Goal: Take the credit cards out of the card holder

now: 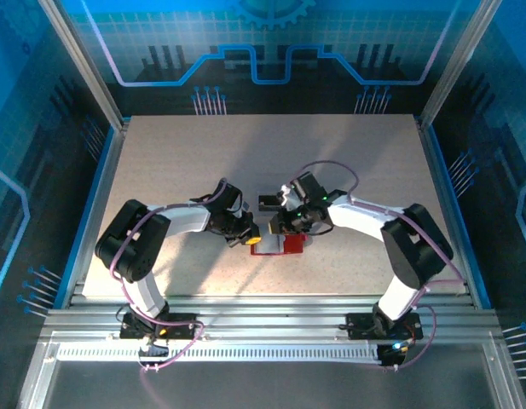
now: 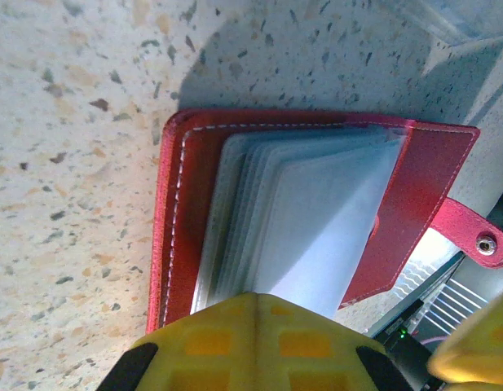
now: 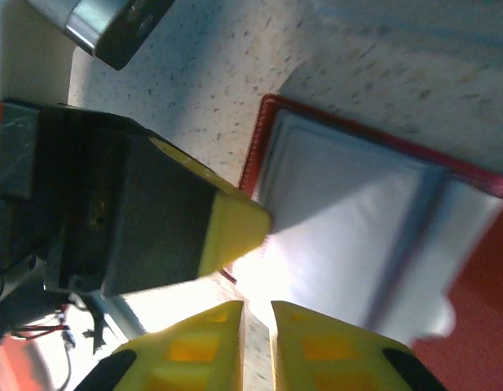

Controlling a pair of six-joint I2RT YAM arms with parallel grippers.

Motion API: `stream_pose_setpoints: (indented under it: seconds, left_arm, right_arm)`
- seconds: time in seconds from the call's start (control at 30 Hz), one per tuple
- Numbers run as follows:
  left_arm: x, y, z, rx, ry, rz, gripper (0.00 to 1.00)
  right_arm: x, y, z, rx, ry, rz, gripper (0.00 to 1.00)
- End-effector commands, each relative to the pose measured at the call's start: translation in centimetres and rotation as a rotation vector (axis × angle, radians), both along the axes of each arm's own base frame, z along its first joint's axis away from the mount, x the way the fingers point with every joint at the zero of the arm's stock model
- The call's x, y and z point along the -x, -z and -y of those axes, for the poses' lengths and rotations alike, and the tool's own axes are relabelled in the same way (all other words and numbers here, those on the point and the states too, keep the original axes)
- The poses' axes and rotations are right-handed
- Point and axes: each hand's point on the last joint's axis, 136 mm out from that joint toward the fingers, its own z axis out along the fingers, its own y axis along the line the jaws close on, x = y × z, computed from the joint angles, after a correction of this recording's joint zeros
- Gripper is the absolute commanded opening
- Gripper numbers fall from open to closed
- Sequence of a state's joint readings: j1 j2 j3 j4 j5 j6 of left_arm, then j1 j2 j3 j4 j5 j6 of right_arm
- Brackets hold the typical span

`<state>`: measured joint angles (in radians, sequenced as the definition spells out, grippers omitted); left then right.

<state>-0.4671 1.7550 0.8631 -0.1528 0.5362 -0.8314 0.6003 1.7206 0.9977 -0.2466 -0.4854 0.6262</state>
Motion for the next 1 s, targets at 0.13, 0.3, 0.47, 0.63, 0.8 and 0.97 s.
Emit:
stream_pose_setpoints:
  seconds: [0.13,0.3,0.47,0.63,0.8,0.97]
  left_arm:
    - [1.1,1.3,-0.5,-0.052,0.02,-0.049,0.0]
    - [1.1,1.3,-0.5,-0.05,0.016,-0.05,0.0]
    - [1.1,1.3,-0.4,-0.049,0.017,-0.05,0.0]
    - [1.2,1.3,-0.5,-0.051,0.019,-0.05,0.0]
    - [1.2,1.1,-0.6,-0.054,0.017,-0.047,0.0]
    - [1.1,0.8,-0.7,-0.061,0.017,-0.042,0.0]
  right_arm:
    - [-0.6,1.7,-2.0,0.035,0.089,-0.168,0.08]
    - [-1.0,2.4,-2.5,0.044,0.109,-0.194,0.07]
    - [-0.9,3.5,-3.0,0.055,0.103,-0.225,0.06]
    - [-0.7,4.6,-2.3,0.116,0.105,-0.232,0.05]
    - [-0.7,4.9,-0.9,0.19,0.107,-0.214,0.05]
    - [-0.8,4.5,0.1,0.206,0.115,-0.198,0.04]
